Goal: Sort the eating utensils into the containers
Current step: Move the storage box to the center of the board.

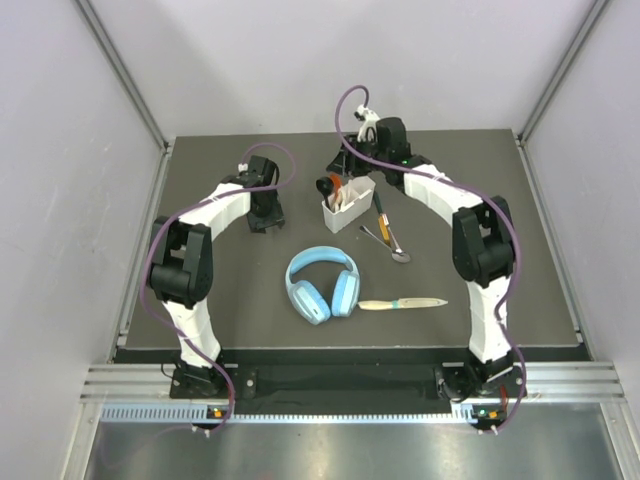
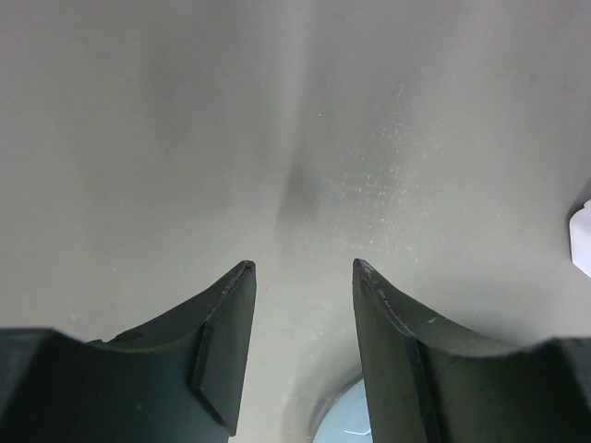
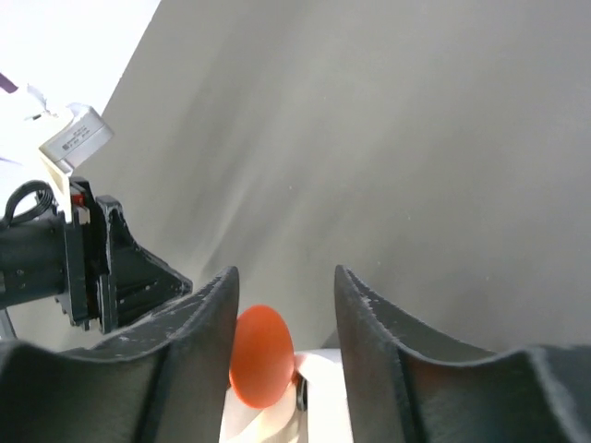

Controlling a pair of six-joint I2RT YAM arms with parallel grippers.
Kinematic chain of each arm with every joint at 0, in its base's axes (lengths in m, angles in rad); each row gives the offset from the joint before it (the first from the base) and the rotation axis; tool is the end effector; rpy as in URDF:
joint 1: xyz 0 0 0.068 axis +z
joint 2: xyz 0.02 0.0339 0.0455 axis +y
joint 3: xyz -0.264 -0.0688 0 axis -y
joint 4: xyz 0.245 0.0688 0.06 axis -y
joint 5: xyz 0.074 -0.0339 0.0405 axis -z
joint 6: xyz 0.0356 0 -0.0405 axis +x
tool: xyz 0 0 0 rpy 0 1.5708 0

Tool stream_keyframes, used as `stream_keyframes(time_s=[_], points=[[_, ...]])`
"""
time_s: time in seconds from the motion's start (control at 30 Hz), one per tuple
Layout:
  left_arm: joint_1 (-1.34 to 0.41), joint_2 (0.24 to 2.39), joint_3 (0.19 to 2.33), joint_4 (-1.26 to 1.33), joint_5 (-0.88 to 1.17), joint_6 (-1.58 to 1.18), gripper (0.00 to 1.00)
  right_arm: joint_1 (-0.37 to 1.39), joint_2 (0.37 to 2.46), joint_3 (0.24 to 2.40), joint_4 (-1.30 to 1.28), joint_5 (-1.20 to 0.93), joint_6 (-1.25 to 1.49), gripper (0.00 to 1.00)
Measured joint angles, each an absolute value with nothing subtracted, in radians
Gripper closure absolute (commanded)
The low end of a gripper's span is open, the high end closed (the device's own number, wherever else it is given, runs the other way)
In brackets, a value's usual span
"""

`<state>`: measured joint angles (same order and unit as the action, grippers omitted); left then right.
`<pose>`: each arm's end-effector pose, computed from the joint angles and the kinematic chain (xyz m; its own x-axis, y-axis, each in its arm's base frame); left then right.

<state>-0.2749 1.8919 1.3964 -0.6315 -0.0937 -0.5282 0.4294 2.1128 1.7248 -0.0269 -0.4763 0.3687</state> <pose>0.3805 -0.1038 0.2015 -0.8675 -0.2767 -0.4134 -0.2380 0.9606 -0.1434 0.4499 0.2240 0.2599 -0.6127 0.0717 -0.7870 -0.5689 0.6513 0.5022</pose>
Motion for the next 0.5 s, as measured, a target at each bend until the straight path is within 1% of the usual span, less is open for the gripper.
stream_keyframes(time_s=[0.13,0.3,0.5], points=[[-0.276,1.892,1.396,-0.630,-0.093,-0.528,0.48,0.427,2.091,1.700,-0.022,-0.471,0.372,0.49],[-0.276,1.892,1.397,-0.630,-0.084,-0.528,0.48,0.402,2.020,1.620,-0.021,-0.437,0.398,0.46],[-0.289,1.910,1.398,-0.630,-0.049,-0.524,0.47,0.287,1.946,1.518,-0.014,-0.390,0.432,0.45]])
